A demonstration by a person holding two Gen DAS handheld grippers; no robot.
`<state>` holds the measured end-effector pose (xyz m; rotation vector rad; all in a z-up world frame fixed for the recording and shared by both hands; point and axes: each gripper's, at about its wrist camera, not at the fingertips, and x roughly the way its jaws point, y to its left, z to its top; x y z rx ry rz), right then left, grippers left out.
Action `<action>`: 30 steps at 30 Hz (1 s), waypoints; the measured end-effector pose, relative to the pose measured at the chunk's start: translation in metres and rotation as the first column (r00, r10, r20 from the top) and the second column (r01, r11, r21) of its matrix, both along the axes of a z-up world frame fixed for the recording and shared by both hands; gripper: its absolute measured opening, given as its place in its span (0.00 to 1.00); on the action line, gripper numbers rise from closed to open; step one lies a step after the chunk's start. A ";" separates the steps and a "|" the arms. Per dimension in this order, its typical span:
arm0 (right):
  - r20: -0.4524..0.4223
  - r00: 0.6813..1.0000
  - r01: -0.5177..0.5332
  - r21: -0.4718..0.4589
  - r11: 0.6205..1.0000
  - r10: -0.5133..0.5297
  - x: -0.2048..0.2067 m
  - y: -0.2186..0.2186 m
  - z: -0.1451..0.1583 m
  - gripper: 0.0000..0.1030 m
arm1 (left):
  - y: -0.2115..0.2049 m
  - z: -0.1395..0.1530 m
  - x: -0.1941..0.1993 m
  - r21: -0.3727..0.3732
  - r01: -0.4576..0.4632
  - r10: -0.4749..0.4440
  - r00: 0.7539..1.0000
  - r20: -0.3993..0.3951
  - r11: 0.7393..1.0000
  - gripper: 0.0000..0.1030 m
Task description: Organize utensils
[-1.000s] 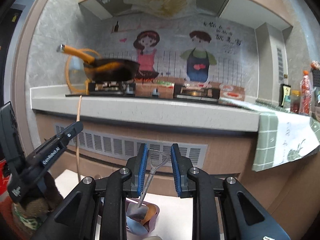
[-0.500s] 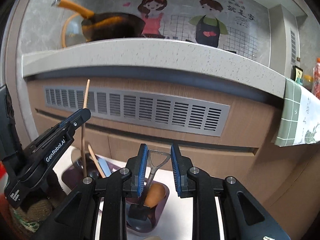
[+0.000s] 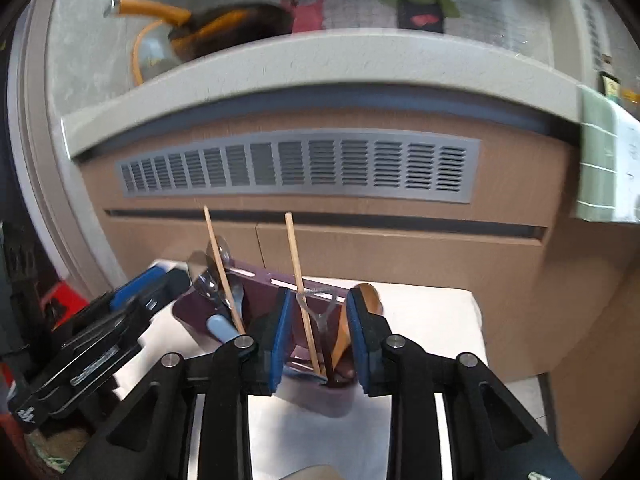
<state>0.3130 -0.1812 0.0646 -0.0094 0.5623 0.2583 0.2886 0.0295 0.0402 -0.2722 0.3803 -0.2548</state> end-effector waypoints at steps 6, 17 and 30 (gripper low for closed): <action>0.064 0.998 -0.025 0.037 0.999 0.022 -0.069 -0.002 -0.002 0.32 | 0.007 0.001 -0.077 0.125 -0.075 0.076 0.997 -0.003 0.989 0.73; 0.041 0.999 0.013 0.043 0.999 -0.014 -0.170 0.001 -0.035 0.32 | 0.007 -0.023 -0.174 0.216 -0.168 0.199 0.971 -0.130 0.962 0.73; 0.025 0.998 0.050 0.021 0.999 -0.051 -0.208 -0.012 -0.049 0.32 | -0.007 -0.009 -0.205 0.261 -0.156 0.183 0.980 -0.084 0.953 0.73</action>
